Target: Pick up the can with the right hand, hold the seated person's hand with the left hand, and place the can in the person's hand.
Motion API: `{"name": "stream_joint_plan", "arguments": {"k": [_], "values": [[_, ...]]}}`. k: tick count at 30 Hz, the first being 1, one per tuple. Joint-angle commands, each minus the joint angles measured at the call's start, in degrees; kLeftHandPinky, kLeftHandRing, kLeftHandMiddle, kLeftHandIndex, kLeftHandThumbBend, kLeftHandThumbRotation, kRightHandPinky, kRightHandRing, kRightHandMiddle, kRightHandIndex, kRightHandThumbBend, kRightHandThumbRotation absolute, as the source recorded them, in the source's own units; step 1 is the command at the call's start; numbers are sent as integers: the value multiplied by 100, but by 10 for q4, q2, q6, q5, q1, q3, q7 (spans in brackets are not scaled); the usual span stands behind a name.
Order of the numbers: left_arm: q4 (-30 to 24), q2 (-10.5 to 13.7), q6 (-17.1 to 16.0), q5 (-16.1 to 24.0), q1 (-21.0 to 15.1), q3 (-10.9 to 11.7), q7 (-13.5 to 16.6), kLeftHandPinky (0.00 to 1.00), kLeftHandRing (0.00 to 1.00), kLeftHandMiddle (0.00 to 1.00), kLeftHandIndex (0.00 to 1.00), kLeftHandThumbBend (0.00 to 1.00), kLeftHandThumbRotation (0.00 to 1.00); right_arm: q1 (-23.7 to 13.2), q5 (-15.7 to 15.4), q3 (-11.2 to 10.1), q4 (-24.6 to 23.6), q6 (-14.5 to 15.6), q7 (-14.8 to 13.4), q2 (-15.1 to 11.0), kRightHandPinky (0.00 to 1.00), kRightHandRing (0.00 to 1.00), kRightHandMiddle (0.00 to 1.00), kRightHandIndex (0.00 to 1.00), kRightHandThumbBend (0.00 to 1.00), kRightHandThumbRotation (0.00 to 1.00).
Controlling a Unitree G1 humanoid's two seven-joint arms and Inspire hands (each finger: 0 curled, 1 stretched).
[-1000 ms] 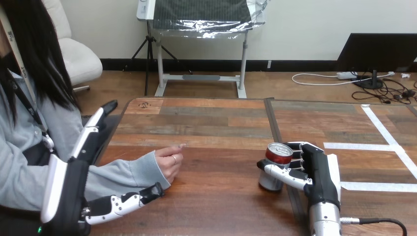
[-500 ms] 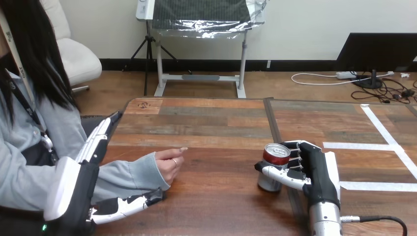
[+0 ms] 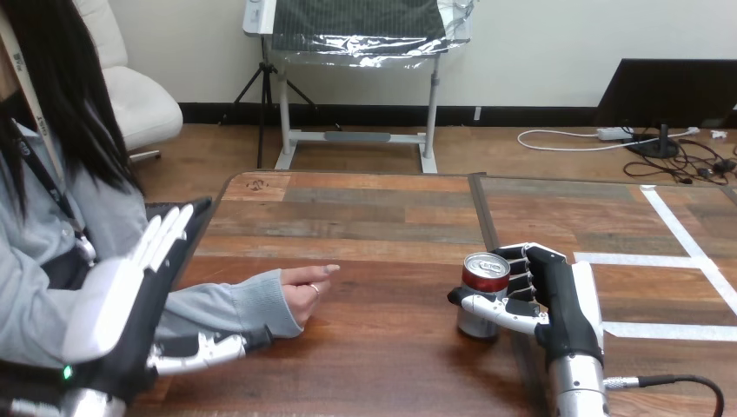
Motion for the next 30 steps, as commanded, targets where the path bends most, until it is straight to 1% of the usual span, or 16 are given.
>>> {"name": "stream_joint_plan", "arguments": {"k": [1,3,9,12,19,24,30], "values": [[-25,28,19,-1,-67,-22,-5,89,96,95,95,100,42,-46,-4,4,-20,-29,-9,-21,38,43,49,51,84,0],[-21,33,25,0,-73,-26,-7,89,95,95,94,100,41,-47,-5,4,-20,-33,-8,-23,38,43,49,51,84,0],[-1,51,51,7,-99,-44,-11,88,94,93,93,100,40,-53,-18,12,-22,-34,-21,-30,38,43,49,51,85,0],[9,58,64,10,-111,-53,-14,87,93,93,92,100,40,-55,-21,13,-23,-37,-20,-33,38,43,49,51,86,0],[29,71,96,15,-140,-78,-25,87,92,92,91,100,40,-60,-14,8,-23,-46,-4,-36,38,43,49,51,86,0],[46,79,113,23,-160,-97,-23,88,92,92,91,100,37,-63,-16,9,-24,-50,-4,-39,38,43,49,50,86,0],[72,89,128,36,-190,-121,-21,88,91,93,92,100,35,-66,-11,6,-23,-54,4,-41,37,42,49,50,86,0]]}}
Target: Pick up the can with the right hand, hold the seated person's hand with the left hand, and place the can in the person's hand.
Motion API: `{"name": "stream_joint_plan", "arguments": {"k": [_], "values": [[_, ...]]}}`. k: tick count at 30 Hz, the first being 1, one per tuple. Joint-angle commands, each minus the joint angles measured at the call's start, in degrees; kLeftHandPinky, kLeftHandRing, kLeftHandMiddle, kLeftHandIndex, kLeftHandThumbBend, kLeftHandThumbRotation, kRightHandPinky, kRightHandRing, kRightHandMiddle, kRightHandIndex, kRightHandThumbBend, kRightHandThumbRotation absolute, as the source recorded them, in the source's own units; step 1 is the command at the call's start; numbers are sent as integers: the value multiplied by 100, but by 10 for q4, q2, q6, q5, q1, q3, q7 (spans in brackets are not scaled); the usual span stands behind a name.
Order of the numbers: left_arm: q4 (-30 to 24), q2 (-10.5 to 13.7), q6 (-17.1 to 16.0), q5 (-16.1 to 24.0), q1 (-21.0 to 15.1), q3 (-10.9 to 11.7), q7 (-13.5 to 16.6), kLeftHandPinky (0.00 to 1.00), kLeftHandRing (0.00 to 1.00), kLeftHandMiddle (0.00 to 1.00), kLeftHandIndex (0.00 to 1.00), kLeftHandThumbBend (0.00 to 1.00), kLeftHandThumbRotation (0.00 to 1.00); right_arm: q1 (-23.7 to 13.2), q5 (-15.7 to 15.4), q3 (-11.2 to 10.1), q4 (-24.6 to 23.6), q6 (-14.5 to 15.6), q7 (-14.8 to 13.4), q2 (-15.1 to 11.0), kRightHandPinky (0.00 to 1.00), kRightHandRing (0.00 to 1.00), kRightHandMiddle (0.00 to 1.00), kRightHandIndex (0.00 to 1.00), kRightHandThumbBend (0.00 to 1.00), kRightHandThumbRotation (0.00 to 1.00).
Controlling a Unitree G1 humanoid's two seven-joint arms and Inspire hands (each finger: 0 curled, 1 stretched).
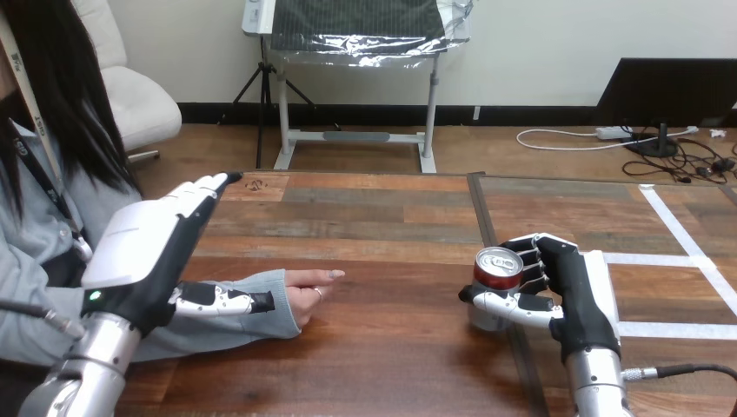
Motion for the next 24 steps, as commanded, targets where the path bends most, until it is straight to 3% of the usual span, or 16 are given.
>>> {"name": "stream_joint_plan", "arguments": {"k": [1,15,24], "values": [[29,21,11,15,-60,-28,6,88,91,93,92,100,35,-64,9,-2,-24,-28,5,-9,37,42,49,50,86,0],[81,37,39,40,-123,-82,0,87,92,92,92,100,36,-66,4,0,-29,-37,6,-15,37,42,49,50,84,0],[114,42,58,41,-161,-111,-43,88,93,93,91,100,34,-66,11,-4,-30,-47,18,-16,37,42,49,50,84,0]]}}
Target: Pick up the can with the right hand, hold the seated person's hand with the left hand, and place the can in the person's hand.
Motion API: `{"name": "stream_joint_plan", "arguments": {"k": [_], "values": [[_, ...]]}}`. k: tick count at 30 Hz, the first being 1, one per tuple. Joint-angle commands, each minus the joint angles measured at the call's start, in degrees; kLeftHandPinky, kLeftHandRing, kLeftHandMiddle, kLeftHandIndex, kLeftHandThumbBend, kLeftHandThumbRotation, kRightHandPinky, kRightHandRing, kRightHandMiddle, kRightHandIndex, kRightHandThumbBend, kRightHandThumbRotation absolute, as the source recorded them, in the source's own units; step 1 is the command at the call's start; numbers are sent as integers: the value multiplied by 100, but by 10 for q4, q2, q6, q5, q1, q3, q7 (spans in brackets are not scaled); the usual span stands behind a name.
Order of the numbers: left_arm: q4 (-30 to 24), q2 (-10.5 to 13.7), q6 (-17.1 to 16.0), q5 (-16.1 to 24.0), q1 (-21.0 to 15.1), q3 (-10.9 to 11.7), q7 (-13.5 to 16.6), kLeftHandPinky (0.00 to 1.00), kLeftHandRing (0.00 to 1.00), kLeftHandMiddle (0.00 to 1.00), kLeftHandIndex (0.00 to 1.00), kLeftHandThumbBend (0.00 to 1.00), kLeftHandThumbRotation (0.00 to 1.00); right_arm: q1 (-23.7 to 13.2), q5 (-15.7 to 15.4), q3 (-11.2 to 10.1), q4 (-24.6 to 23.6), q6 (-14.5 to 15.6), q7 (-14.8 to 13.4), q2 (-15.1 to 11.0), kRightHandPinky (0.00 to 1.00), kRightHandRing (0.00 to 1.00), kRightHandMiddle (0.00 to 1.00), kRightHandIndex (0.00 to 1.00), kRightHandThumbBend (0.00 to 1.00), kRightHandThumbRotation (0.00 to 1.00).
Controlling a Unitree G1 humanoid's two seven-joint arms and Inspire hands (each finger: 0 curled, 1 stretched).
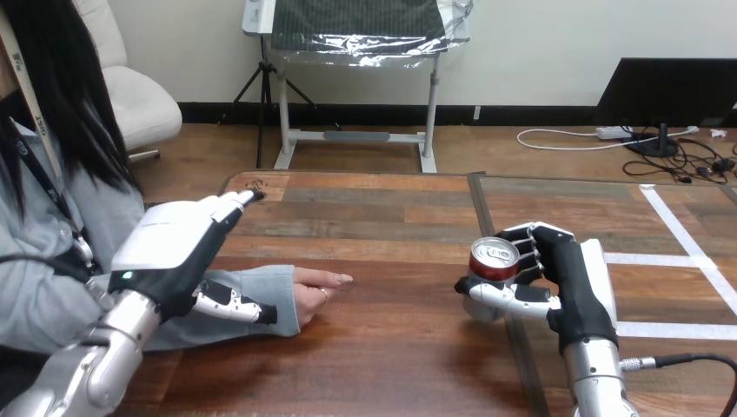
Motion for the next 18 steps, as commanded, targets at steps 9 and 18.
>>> {"name": "stream_joint_plan", "arguments": {"k": [9,18], "values": [[54,25,14,17,-97,-52,-25,87,92,92,90,100,33,-57,13,-6,-31,-35,14,-18,37,43,50,50,83,0],[96,25,21,27,-129,-82,-43,88,92,91,89,100,34,-59,3,-1,-35,-37,6,-24,38,44,50,50,84,0]]}}
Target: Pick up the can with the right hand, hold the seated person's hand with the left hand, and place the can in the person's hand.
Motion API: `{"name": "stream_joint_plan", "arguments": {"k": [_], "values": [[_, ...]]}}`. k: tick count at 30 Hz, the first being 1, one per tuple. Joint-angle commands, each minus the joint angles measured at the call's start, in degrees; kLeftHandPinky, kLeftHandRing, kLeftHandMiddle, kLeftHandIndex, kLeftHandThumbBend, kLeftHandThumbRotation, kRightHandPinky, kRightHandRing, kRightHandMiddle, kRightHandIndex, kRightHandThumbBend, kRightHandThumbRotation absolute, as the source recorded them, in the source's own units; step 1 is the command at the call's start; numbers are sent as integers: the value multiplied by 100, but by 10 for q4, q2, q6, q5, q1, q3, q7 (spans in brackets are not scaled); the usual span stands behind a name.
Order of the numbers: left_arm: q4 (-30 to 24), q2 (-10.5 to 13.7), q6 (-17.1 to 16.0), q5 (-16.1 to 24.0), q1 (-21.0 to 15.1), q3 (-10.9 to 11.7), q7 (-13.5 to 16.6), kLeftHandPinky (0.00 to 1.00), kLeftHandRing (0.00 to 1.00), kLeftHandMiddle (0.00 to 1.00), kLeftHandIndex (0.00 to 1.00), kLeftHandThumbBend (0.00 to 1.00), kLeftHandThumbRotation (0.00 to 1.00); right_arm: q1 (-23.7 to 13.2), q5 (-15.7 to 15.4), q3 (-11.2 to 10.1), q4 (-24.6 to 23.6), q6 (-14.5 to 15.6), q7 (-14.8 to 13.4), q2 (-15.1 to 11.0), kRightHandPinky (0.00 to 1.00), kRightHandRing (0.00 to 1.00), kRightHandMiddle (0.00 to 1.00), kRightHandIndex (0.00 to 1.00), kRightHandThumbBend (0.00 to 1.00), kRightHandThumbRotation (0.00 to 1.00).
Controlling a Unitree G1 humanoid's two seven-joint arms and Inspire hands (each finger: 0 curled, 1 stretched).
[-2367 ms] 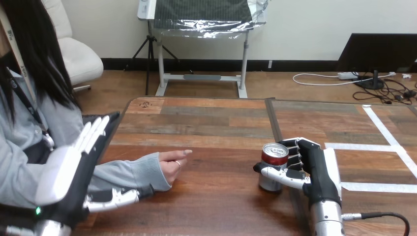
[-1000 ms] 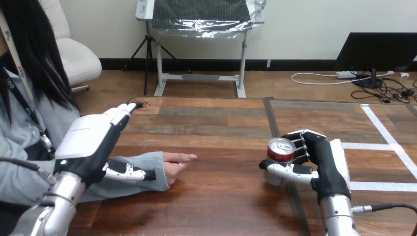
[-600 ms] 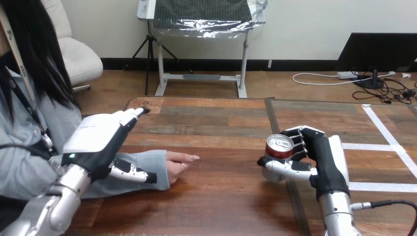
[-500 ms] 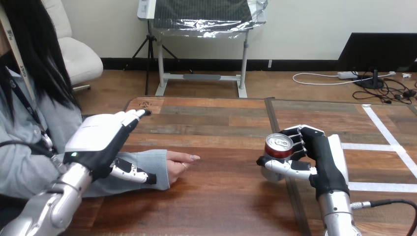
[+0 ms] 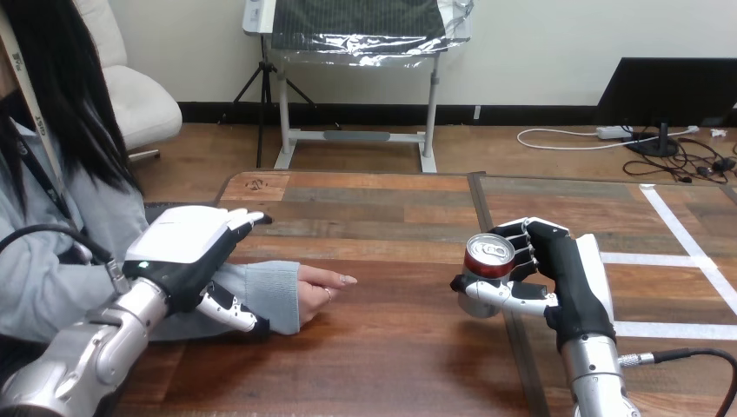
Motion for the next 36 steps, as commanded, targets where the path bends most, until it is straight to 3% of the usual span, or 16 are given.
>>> {"name": "stream_joint_plan", "arguments": {"k": [1,18,21,22,23,25,28,36], "values": [[23,11,9,5,-61,-19,-5,88,92,91,89,100,35,-57,4,-1,-34,-23,-6,-24,38,44,50,50,84,0],[70,9,20,21,-93,-65,0,84,88,88,87,100,35,-57,-1,5,-36,-32,-5,-30,38,43,50,50,83,0],[80,9,13,27,-95,-72,20,82,87,86,85,100,34,-58,3,4,-37,-35,3,-30,38,43,49,51,82,0],[81,9,21,30,-97,-76,10,82,86,85,84,100,33,-58,5,3,-36,-38,7,-30,38,43,49,51,82,0],[81,9,28,31,-98,-78,2,74,82,85,85,100,35,-57,7,3,-36,-40,9,-30,38,43,49,51,82,0],[85,9,30,35,-101,-84,4,68,80,85,85,100,35,-57,3,6,-38,-40,3,-32,38,43,49,50,82,0],[91,10,28,39,-102,-91,17,66,78,83,84,100,35,-57,-7,11,-41,-38,-9,-34,38,43,49,50,82,0],[103,10,35,50,-108,-107,29,59,72,79,80,100,34,-56,-6,12,-44,-45,-9,-35,37,42,48,50,83,0]]}}
